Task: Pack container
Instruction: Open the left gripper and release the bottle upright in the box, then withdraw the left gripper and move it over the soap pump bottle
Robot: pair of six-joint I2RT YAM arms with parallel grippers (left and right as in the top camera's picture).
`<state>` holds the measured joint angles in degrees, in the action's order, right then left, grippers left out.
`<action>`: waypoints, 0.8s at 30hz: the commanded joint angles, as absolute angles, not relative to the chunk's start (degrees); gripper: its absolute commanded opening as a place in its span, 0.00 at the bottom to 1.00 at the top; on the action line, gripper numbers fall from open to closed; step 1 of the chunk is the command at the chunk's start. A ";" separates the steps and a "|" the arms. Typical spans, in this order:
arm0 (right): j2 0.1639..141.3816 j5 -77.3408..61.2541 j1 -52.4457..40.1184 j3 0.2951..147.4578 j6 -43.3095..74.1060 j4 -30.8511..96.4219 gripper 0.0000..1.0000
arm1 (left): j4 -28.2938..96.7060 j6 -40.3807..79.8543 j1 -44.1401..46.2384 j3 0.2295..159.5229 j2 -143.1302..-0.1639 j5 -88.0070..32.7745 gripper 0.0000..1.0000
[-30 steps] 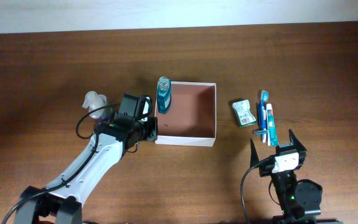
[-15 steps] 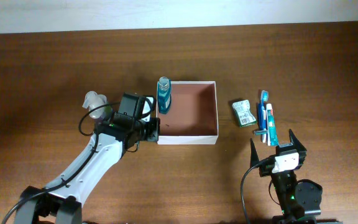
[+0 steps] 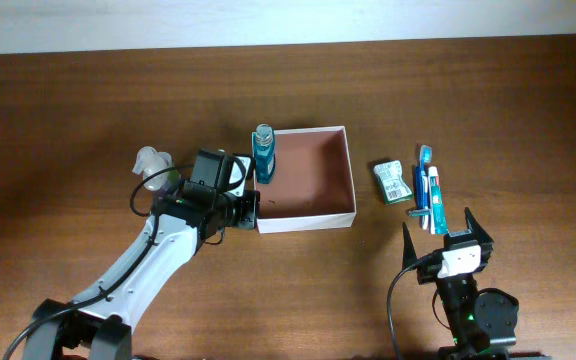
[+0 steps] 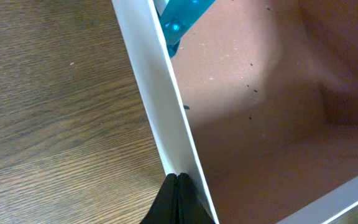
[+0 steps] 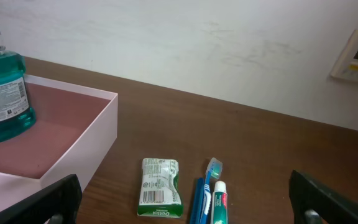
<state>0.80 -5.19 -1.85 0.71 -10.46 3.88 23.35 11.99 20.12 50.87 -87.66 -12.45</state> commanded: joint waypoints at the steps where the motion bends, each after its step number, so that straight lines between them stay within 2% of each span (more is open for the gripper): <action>1: 0.30 -4.67 -1.43 0.32 -10.28 4.08 0.98 | 24.03 13.67 19.97 50.28 -86.89 -10.48 0.00; 6: 0.30 -4.67 -1.43 0.32 -10.28 4.08 0.98 | 27.99 13.58 19.73 52.34 -85.34 -9.50 0.00; 14: 0.30 -4.67 -1.43 0.32 -10.28 4.08 0.98 | 49.25 13.65 16.45 70.98 -72.66 10.00 0.01; 21: 0.30 -4.67 -1.43 0.32 -10.28 4.08 0.98 | 48.80 13.63 12.38 74.52 -66.39 23.03 0.02; 22: 0.30 -4.67 -1.43 0.32 -10.28 4.08 0.98 | 48.23 13.65 11.73 74.50 -66.72 22.94 0.17; 23: 0.30 -4.67 -1.43 0.32 -10.28 4.08 0.98 | 47.77 13.65 11.22 74.50 -67.13 22.94 0.43; 24: 0.30 -4.67 -1.43 0.32 -10.28 4.08 0.98 | 47.46 13.65 10.85 74.50 -67.75 22.90 0.56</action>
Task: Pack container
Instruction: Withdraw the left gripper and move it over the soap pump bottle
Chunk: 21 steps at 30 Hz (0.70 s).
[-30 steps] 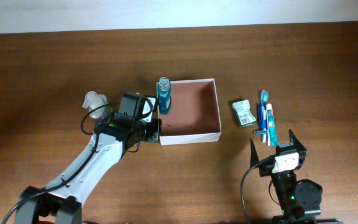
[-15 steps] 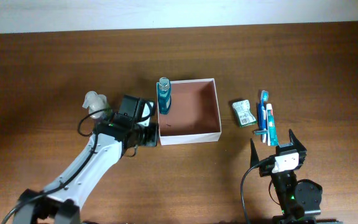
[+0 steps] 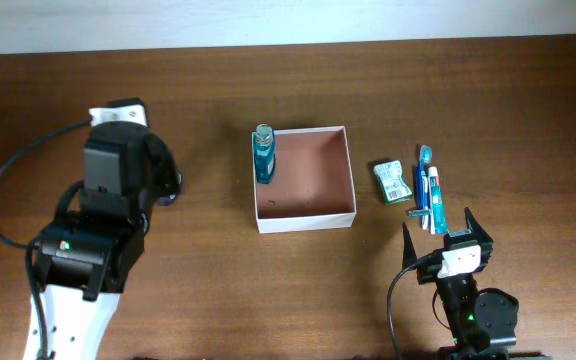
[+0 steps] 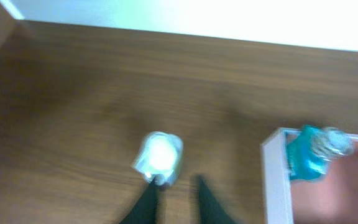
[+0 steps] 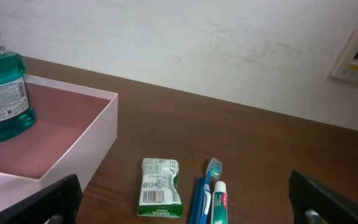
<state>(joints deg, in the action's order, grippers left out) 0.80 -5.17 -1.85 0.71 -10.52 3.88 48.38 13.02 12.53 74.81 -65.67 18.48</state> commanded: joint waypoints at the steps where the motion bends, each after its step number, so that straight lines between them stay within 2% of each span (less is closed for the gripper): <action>1: 0.30 -4.67 -1.43 0.32 -10.28 4.08 0.98 | 47.24 13.63 10.61 74.50 -68.51 22.74 0.67; 2: 0.30 -4.67 -1.43 0.32 -10.28 4.08 0.98 | 47.13 13.63 10.50 74.50 -69.36 22.74 0.80; 3: 0.30 -4.67 -1.43 0.32 -10.28 4.08 0.98 | 47.07 13.63 10.41 74.50 -70.37 22.76 0.85; 8: 0.30 -4.67 -1.43 0.32 -10.26 4.08 0.98 | 46.13 10.57 10.31 74.50 -77.52 22.76 0.99; 11: 0.30 -4.67 -1.43 0.32 -10.28 4.08 0.98 | 44.07 3.90 10.13 74.52 -81.76 22.98 0.99; 15: 0.30 -4.67 -1.43 0.32 -10.28 4.08 0.98 | 42.81 2.92 8.51 74.52 -84.95 21.37 0.99; 21: 0.30 -4.67 -1.43 0.32 -10.28 4.08 0.98 | 40.93 -2.87 3.64 74.52 -86.11 7.79 0.99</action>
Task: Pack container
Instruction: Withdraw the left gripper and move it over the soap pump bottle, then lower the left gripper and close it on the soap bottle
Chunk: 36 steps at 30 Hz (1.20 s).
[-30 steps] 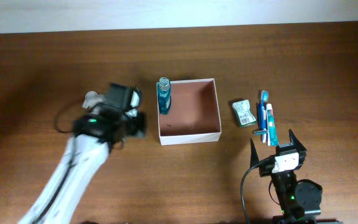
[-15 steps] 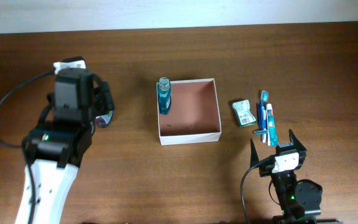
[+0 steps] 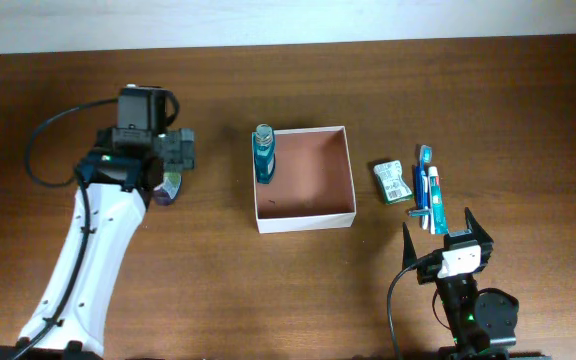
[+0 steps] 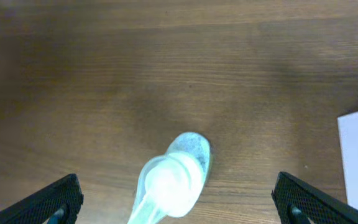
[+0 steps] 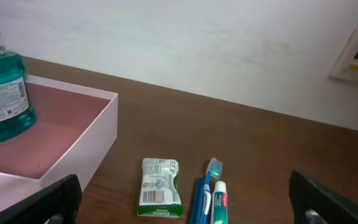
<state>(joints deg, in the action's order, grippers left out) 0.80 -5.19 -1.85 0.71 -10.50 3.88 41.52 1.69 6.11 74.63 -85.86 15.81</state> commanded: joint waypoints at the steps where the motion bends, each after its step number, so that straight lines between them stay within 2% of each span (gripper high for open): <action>1: 0.30 -4.67 -1.43 0.32 -10.28 4.08 0.98 | 40.88 -2.87 2.04 74.52 -86.11 6.42 0.99; 7: 0.30 -4.67 -1.43 0.32 -10.28 4.08 0.98 | 40.69 -5.50 -3.20 74.52 -86.59 -3.68 0.98; 11: 0.30 -4.67 -1.43 0.32 -10.28 4.08 0.98 | 40.71 -13.19 -3.92 74.52 -87.79 -7.94 0.79; 13: 0.30 -4.67 -1.43 0.32 -10.28 4.08 0.98 | 40.56 -15.33 -3.92 74.52 -88.36 -7.94 0.75; 21: 0.30 -4.67 -1.43 0.32 -10.28 4.08 0.98 | 40.95 -17.72 -3.92 74.50 -89.78 -7.51 0.76; 24: 0.30 -4.67 -1.43 0.32 -10.28 4.08 0.98 | 40.97 -17.96 -3.92 74.52 -90.80 -7.51 0.81; 36: 0.30 -4.67 -1.43 0.32 -10.28 4.08 0.98 | 41.06 -17.93 -3.92 74.50 -93.34 -7.49 0.78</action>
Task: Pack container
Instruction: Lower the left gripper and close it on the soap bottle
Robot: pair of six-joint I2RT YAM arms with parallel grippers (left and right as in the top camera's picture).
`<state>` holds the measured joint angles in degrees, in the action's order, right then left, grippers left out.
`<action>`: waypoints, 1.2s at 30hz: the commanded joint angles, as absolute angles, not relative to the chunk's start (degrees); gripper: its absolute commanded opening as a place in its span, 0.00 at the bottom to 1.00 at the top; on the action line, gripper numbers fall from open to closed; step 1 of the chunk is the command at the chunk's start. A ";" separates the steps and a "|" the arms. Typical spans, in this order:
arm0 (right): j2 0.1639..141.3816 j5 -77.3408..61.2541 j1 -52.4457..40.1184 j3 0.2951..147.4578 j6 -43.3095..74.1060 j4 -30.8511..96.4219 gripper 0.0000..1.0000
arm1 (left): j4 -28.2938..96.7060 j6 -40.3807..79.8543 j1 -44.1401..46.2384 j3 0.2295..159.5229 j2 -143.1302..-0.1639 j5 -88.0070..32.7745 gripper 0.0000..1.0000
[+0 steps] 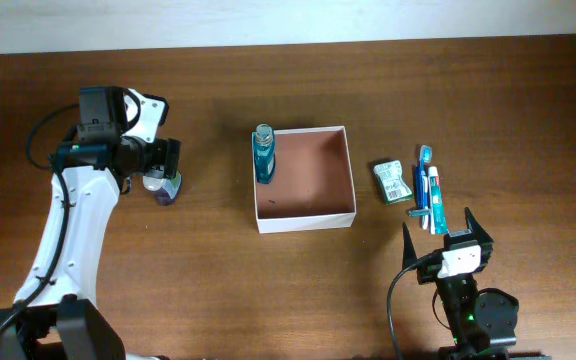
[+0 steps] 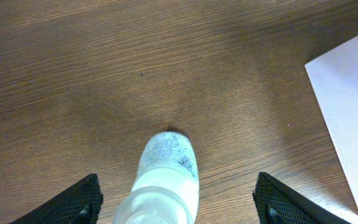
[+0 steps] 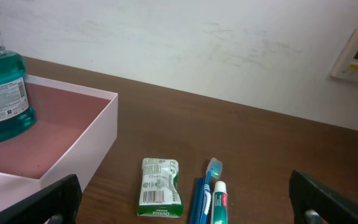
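The white box with a brown floor (image 1: 304, 180) sits mid-table, and a teal mouthwash bottle (image 1: 264, 152) stands in its far left corner. A clear whitish bottle (image 2: 166, 180) stands on the table left of the box, between the wide-open fingers of my left gripper (image 2: 176, 202), which touch nothing. A green soap packet (image 3: 160, 186), a blue toothbrush (image 3: 205, 186) and a toothpaste tube (image 3: 219, 202) lie right of the box. My right gripper (image 3: 185, 208) rests open near the table's front edge, short of them.
The box's white wall (image 2: 350, 118) is at the right of the left wrist view. A pale wall with a white switch plate (image 3: 356, 56) rises behind the table. Bare brown wood surrounds the clear bottle (image 1: 161, 183).
My left gripper has moved a little left and lower around the clear bottle, which now fills more of the space between the open fingers. The right arm is unchanged.
My left gripper was shut at the box's left wall. It then hung shut high above the clear bottle left of the box. Later it stood open over that bottle, and now straddles it closer. The right gripper stayed open and still.
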<state>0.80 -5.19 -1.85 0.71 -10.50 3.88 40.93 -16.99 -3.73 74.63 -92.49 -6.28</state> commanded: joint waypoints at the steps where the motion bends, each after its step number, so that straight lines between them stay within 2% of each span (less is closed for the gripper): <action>1: 0.30 -4.67 -1.43 0.32 -10.28 4.08 0.98 | 41.23 -17.91 -3.92 74.50 -93.45 -7.07 0.75; 12: 0.30 -4.67 -1.43 0.32 -10.28 4.08 0.98 | 42.50 -17.89 -3.92 74.46 -95.29 -5.54 0.60; 17: 0.30 -4.67 -1.43 0.32 -10.26 4.08 0.98 | 42.41 -17.89 -3.92 74.48 -95.46 -5.54 0.59; 22: 0.30 -4.67 -1.43 0.32 -10.26 4.08 0.98 | 42.11 -17.65 -3.92 74.48 -95.46 -4.64 0.50; 36: 0.30 -4.67 -1.43 0.32 -10.28 4.08 0.98 | 41.36 -17.21 -3.92 75.26 -94.56 -3.62 0.38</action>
<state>0.80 -5.19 -1.85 0.71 -10.50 3.88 41.52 -16.97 -3.73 74.63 -95.11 -4.03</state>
